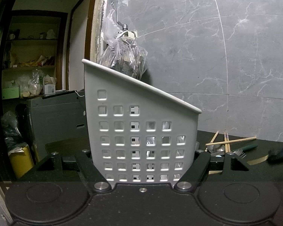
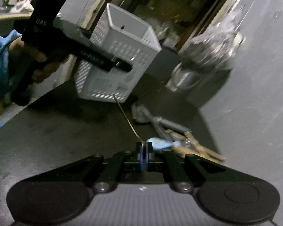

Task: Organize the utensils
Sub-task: 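Lower the gold spoon into the basket and open the right gripper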

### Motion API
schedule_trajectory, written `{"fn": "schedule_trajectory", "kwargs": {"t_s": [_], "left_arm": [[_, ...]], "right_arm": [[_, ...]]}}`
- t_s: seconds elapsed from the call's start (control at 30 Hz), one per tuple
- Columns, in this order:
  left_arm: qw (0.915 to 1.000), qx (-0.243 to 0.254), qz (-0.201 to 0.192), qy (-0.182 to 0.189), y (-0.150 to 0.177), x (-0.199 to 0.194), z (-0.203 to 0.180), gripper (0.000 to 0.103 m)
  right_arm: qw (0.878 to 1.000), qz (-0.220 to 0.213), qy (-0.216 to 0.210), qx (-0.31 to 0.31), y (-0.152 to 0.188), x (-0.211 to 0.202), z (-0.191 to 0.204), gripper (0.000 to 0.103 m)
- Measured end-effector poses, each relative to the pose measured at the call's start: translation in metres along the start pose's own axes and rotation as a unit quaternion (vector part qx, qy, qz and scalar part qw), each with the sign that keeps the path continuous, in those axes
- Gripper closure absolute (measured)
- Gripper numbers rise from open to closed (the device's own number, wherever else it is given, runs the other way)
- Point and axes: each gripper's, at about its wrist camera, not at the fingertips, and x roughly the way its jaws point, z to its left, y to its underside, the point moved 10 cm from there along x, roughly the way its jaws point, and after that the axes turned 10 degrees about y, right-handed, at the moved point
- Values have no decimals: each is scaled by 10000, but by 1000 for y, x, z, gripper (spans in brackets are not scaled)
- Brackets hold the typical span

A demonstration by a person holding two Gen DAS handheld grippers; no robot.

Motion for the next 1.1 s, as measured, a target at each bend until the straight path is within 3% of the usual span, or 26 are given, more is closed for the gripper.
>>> {"fn": "schedule_trajectory", "kwargs": {"t_s": [0.27, 0.4, 0.53, 0.67, 0.93, 1.1], "left_arm": [[10000, 10, 3, 7, 0, 1, -1, 27], [10000, 27, 8, 29, 1, 1, -2, 27], [10000, 36, 14, 46, 1, 1, -2, 27], [10000, 41, 12, 88, 1, 0, -2, 27], [9999, 59, 16, 151, 1, -2, 1, 27], [9998, 60, 7, 163, 1, -3, 2, 27]], "right_arm": [[9908, -467, 1260, -135, -27, -21, -43, 100], [9765, -938, 1894, -416, -49, -32, -63, 100], [9569, -1437, 2172, -1288, -71, -38, -58, 100], [9352, -1764, 2150, -2194, -94, -33, -39, 100], [9138, -1888, 1517, -3261, -121, -8, -1, 100], [8982, -1913, 1342, -3724, -133, 6, 14, 100]]}}
